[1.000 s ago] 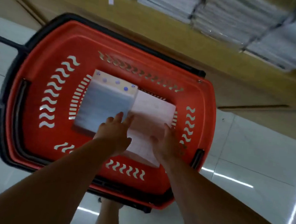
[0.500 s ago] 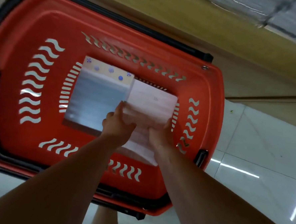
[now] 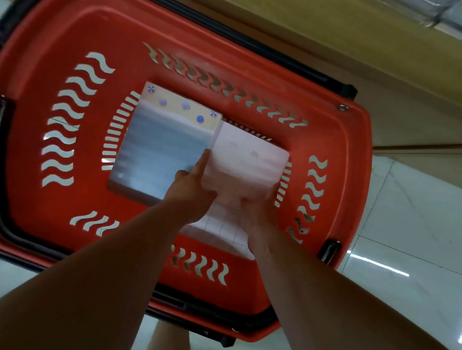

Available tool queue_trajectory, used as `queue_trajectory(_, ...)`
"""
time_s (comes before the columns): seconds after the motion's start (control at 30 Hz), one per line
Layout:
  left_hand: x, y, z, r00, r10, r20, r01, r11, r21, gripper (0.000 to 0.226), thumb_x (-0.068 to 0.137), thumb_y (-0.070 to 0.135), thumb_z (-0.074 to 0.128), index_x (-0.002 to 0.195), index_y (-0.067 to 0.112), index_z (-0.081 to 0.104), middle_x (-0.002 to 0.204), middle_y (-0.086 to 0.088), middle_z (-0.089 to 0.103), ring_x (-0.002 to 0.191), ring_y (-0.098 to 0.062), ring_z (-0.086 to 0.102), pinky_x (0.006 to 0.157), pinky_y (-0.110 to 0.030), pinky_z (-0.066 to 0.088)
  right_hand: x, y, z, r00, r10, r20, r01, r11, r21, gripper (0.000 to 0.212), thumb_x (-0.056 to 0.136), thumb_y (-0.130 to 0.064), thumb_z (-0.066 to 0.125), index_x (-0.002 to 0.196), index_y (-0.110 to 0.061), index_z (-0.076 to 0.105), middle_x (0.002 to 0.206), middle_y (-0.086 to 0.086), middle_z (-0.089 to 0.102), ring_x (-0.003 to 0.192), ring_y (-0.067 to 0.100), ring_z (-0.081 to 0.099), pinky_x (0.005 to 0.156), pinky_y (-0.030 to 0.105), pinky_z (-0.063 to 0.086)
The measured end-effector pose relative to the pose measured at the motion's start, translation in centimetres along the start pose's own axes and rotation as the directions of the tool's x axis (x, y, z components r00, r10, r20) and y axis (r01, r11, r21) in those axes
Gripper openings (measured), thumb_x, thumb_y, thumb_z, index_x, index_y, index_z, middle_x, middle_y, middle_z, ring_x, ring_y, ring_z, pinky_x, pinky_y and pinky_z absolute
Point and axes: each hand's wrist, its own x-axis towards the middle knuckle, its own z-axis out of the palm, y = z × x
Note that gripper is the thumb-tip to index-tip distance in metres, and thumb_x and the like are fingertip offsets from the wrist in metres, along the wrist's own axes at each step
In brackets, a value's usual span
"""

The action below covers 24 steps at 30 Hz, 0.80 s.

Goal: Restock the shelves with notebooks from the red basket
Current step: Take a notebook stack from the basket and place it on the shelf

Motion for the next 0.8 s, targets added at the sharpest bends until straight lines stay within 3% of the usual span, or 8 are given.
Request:
queue_trajectory(0.13,-0.2,0.0,0.4,0.999,0.034,-0.017,-0.034,0.999,-0.001,0.096,0.095,0.037,0.063,0.150,0.059,-0.012,0.121,-0.014,0.050,0.108,-0.032,0.057,0.095,-0.048,0.054,-1.3,-0.9,-1.1,1.000,0.001,-0.022,0.000,0.999,0.048,0.077,0.098,-0.033,0.052,0.159,-0.044,0.006,0.159,-0.003,0.034,0.143,0.027,0.039,0.111,0.045,0.039)
queue_trajectory(0.3,-1.3,0.7,0.0,0.992,0.097,-0.076,-0.103,0.991,-0.088,0.091,0.097,0.027,0.059,0.153,0.056,-0.007,0.120,-0.012,0.053,0.108,-0.029,0.059,0.090,-0.038,0.052,-1.6,-0.6,-0.1,0.993,-0.043,-0.111,0.047,0.998,0.031,0.070,0.075,-0.064,0.043,0.141,-0.041,0.041,0.133,-0.007,0.058,0.126,0.022,0.055,0.107,0.051,0.046)
queue_trajectory(0.4,-2.6,1.3,-1.4,0.978,0.188,-0.091,-0.201,0.966,-0.165,0.085,0.097,0.019,0.060,0.158,0.045,0.009,0.140,-0.009,0.052,0.124,-0.030,0.055,0.104,-0.036,0.045,-1.8,-1.0,-0.2,0.996,-0.014,-0.089,0.010,0.999,-0.052,0.016,0.095,-0.051,0.048,0.105,-0.039,0.054,0.112,0.001,0.063,0.112,0.025,0.061,0.103,0.051,0.050)
queue_trajectory(0.5,-4.5,1.5,-3.4,0.967,0.235,-0.096,-0.253,0.856,-0.450,0.081,0.092,0.011,0.065,0.152,0.051,0.029,0.143,0.006,0.052,0.127,-0.019,0.053,0.107,-0.045,0.049,-4.0,-2.3,-0.7,0.987,0.011,-0.162,-0.045,0.977,-0.209,0.075,0.091,-0.075,0.026,0.149,-0.030,0.039,0.150,0.008,0.048,0.137,0.032,0.047,0.115,0.054,0.036)
queue_trajectory(0.57,-6.0,1.4,-4.7,0.956,0.284,-0.071,-0.275,0.788,-0.551,0.080,0.091,0.009,0.064,0.146,0.058,0.034,0.138,0.008,0.053,0.124,-0.017,0.054,0.101,-0.046,0.053,-5.7,-3.0,-0.3,0.978,-0.069,-0.196,0.024,0.975,-0.223,0.075,0.098,-0.071,0.020,0.161,-0.033,0.009,0.165,0.006,0.026,0.149,0.033,0.029,0.121,0.052,0.024)
queue_trajectory(0.63,-6.8,0.6,-6.6,0.950,0.306,-0.063,-0.282,0.756,-0.591,0.080,0.093,0.006,0.064,0.145,0.059,0.036,0.134,0.008,0.055,0.121,-0.015,0.056,0.097,-0.042,0.056,-7.4,-3.8,0.6,0.972,-0.141,-0.186,0.113,0.982,-0.150,0.076,0.094,-0.075,0.017,0.159,-0.041,-0.001,0.166,0.004,0.025,0.149,0.031,0.031,0.120,0.053,0.027)
queue_trajectory(0.7,-6.8,-0.7,-9.3,0.952,0.304,-0.038,-0.256,0.721,-0.644,0.080,0.094,0.000,0.062,0.147,0.056,0.036,0.134,0.006,0.054,0.118,-0.012,0.058,0.092,-0.036,0.059,-7.9,-4.6,2.0,0.973,-0.180,-0.147,0.168,0.981,-0.092,0.081,0.092,-0.078,0.020,0.159,-0.039,-0.001,0.166,0.003,0.026,0.149,0.029,0.033,0.120,0.053,0.029)
queue_trajectory(0.8,-4.7,-3.4,-12.9,0.951,0.309,0.023,-0.228,0.746,-0.625,0.080,0.095,0.001,0.059,0.145,0.058,0.033,0.144,0.004,0.045,0.128,-0.016,0.051,0.084,-0.033,0.062,-7.0,-6.1,5.6,0.988,-0.146,-0.040,0.144,0.988,-0.046,0.077,0.100,-0.058,0.045,0.161,-0.029,0.008,0.157,0.008,0.041,0.140,0.032,0.045,0.113,0.050,0.038)
